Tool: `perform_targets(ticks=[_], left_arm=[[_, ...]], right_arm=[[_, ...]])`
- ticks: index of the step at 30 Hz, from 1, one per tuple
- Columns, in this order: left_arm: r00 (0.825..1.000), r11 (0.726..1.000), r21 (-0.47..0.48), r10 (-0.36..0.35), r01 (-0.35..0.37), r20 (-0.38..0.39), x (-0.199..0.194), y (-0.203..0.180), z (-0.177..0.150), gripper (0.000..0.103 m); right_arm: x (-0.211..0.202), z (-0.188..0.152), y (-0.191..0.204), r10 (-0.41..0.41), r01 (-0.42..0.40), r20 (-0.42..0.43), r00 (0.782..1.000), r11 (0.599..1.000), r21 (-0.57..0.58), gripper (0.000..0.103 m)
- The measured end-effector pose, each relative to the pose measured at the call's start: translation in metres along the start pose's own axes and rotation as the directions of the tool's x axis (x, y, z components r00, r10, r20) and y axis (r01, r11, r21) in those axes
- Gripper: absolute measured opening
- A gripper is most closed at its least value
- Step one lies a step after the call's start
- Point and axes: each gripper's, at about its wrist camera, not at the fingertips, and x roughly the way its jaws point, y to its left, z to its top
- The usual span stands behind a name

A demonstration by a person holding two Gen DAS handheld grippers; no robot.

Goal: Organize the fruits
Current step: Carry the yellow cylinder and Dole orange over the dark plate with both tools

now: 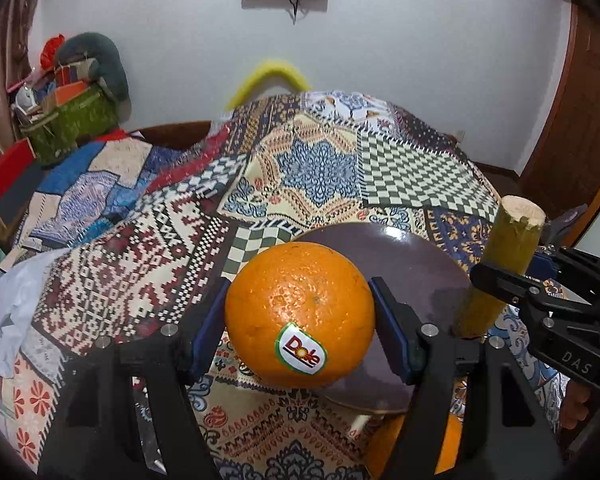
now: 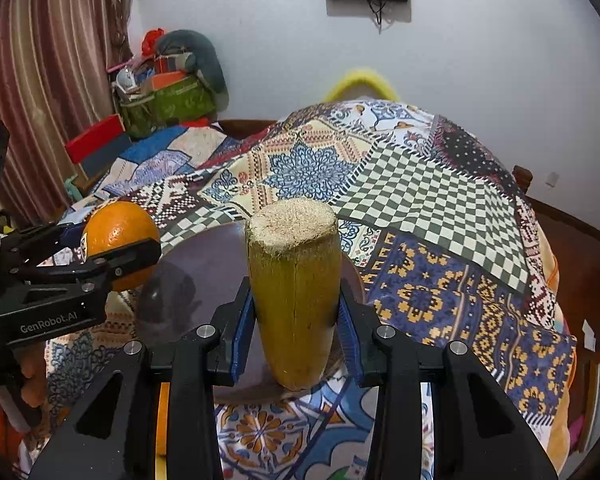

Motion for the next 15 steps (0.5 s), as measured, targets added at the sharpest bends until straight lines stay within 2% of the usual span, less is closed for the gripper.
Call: perform_targets(ticks=[11, 15], left_arm=[[0.994, 0.999, 0.026, 0.045, -0.043, -0.098, 0.034, -0.004, 0.001, 0.068], [0.994, 0.997, 0.044, 0.059, -0.055, -0.097, 0.038, -0.008, 0.001, 0.068]], right_arm=[[0.032, 0.018, -0.006, 0.032, -0.032, -0.069, 0.997, 0.999, -0.001, 0.035], [0.046, 0.023, -0.002, 0.029, -0.033, -0.112, 0.993, 0.999, -0.027, 0.035]])
